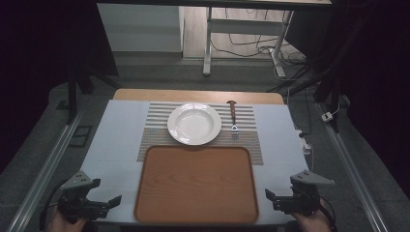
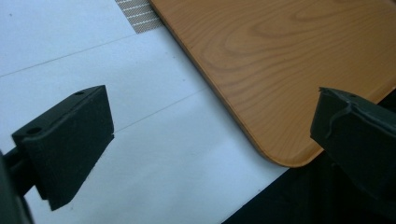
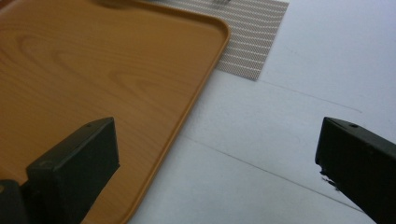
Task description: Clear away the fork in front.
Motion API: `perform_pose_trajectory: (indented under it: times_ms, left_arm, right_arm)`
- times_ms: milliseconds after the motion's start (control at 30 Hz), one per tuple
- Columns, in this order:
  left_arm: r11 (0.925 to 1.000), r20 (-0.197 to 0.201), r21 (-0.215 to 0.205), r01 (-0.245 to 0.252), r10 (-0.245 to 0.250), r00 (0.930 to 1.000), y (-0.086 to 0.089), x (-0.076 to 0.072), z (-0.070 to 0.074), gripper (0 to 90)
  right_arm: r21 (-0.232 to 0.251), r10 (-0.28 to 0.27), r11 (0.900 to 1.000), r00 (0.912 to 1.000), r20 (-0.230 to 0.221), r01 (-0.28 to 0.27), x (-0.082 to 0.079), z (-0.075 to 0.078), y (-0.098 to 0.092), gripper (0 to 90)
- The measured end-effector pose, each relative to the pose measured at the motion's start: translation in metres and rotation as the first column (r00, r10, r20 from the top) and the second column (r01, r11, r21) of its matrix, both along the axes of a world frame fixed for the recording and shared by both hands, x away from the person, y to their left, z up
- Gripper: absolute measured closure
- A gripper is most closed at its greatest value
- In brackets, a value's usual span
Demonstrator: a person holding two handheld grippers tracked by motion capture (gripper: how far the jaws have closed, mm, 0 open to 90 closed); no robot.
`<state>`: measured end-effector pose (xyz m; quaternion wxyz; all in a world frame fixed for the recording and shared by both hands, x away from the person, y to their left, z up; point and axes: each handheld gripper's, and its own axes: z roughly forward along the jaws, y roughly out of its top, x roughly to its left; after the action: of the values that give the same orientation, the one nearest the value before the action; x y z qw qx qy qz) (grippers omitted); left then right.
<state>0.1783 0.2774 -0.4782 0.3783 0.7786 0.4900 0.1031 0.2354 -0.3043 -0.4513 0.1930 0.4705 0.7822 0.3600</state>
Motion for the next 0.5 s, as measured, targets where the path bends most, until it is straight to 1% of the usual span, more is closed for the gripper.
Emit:
perform_pose_trajectory:
  times_ms: [67,133,233,333,500]
  left_arm:
    - [1.0,-0.005,-0.002,0.0,0.0,1.0,0.0,0.0007,-0.0004,0.0]
    - [1.0,-0.004,-0.002,-0.001,0.0,1.0,0.0001,0.0014,-0.0005,0.0]
    - [1.0,-0.016,0.0,0.004,-0.004,0.9999,-0.0006,0.0026,-0.0009,0.0]
    - [1.0,-0.02,0.006,0.005,-0.004,0.9998,-0.0011,0.0031,-0.0011,0.0]
    - [1.0,-0.032,0.001,0.006,-0.006,0.9995,-0.001,0.0039,-0.0016,0.0]
  right_arm:
    - [-0.004,0.007,1.0,1.0,-0.006,-0.007,0.0006,-0.0004,0.0006,0.0]
    - [-0.012,0.019,1.0,0.9995,-0.024,-0.019,0.0017,-0.0011,0.0018,0.0]
    - [-0.009,0.025,1.0,0.9991,-0.033,-0.025,0.0025,-0.0014,0.0018,0.0]
    - [-0.01,0.033,0.999,0.998,-0.054,-0.034,0.0046,-0.0023,0.002,0.0]
    - [-0.011,0.04,0.999,0.9971,-0.064,-0.041,0.005,-0.0024,0.0027,0.0]
